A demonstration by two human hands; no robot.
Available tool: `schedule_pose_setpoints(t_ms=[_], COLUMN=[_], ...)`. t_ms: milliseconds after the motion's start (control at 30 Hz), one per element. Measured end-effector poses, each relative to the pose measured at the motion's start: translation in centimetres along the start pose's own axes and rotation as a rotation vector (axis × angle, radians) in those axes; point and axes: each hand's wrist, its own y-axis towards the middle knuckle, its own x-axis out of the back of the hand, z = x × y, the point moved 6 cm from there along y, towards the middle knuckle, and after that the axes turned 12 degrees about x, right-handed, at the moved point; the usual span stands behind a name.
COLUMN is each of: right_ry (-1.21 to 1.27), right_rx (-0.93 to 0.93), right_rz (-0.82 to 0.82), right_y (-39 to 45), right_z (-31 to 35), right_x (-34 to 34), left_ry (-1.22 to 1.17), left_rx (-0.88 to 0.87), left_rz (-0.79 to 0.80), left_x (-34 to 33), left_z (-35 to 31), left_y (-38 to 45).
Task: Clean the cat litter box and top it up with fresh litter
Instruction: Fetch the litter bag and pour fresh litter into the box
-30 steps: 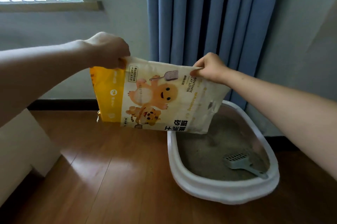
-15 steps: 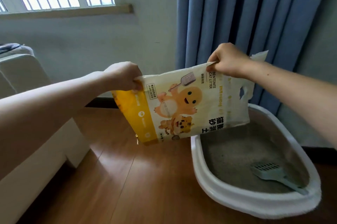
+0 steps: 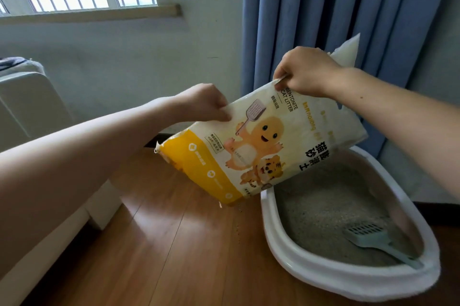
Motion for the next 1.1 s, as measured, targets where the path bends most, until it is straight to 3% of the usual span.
schedule_pose_setpoints(t_ms=[133, 300, 633, 733, 800, 833, 900, 1000, 1100], right_ry=[-0.085, -0.061, 0.177, 0.267, 0.482, 0.628, 0.847, 0.930, 0.926], right_rx=[0.049, 0.033, -0.004, -0.141, -0.328, -0.436, -0.591, -0.610, -0.614], right_rz=[0.003, -0.005, -0.284, -0.358, -0.426, -0.410, -0.205, 0.152, 0.212], right_y=[0.4, -0.7, -5.2, -7.5, -9.5, -10.3, -11.7, -12.8, -12.9], right_z=[1.0, 0.2, -5.5, -8.6, -10.8, -11.8, -12.7, -12.6, -12.7], right_x=[0.0, 0.3, -0.3, -1.2, -2.8, -4.3, -7.8, -11.7, -13.2], left_ry=[-0.204, -0.379, -0.347, -0.345, -0.353, -0.358, -0.375, -0.369, -0.384], left_rx=[-0.044, 0.125, 0.173, 0.201, 0.210, 0.214, 0.215, 0.200, 0.177], left_rz=[-0.035, -0.194, -0.274, -0.257, -0.259, -0.263, -0.265, -0.269, -0.287], left_x=[-0.4, -1.8, -2.6, -2.9, -2.6, -2.5, -2.0, -1.1, -0.2], left_z=[-5.4, -7.8, -7.1, -5.7, -5.0, -4.7, -4.1, -3.5, -3.0], left_y=[0.6, 2.0, 2.0, 1.9, 1.8, 1.7, 1.6, 1.2, 0.9])
